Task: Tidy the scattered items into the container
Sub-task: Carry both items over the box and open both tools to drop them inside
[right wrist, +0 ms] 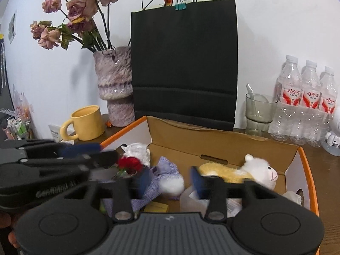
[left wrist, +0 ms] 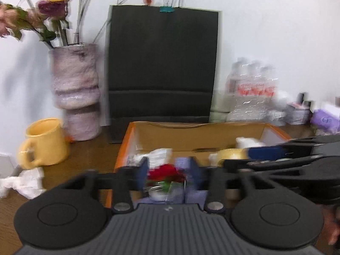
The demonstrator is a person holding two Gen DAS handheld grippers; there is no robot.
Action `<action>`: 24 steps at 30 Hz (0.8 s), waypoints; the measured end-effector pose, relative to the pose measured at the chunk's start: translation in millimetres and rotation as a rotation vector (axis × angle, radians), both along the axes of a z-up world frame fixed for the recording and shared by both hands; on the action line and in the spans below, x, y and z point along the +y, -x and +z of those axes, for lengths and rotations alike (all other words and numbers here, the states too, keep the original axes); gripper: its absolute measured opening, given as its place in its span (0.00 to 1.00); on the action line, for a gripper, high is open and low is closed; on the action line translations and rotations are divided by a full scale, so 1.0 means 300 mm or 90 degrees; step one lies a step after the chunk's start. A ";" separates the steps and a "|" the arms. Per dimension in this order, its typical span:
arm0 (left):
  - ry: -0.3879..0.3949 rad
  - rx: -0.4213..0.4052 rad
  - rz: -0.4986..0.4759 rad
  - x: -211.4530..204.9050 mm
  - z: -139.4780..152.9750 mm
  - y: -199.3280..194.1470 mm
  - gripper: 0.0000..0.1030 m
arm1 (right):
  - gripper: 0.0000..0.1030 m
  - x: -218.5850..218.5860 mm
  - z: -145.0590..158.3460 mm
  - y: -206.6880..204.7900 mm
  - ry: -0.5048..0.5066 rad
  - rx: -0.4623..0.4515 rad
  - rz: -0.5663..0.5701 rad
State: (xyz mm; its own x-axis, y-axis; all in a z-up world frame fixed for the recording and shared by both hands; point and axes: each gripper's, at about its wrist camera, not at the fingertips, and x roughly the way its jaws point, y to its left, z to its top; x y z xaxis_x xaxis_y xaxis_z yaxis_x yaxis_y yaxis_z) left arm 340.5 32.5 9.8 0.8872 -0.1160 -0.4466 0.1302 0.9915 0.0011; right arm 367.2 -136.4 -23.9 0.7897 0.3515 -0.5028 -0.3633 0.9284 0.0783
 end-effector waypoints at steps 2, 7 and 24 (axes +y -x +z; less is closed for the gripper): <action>-0.025 -0.009 0.064 0.012 0.009 -0.002 1.00 | 0.79 -0.018 0.006 -0.001 -0.001 0.007 -0.020; 0.030 0.002 0.051 0.052 0.028 0.007 1.00 | 1.00 -0.051 0.033 0.010 -0.012 0.012 -0.026; 0.012 0.003 0.070 0.019 0.044 0.025 1.00 | 1.00 -0.053 0.053 0.039 -0.001 0.021 -0.046</action>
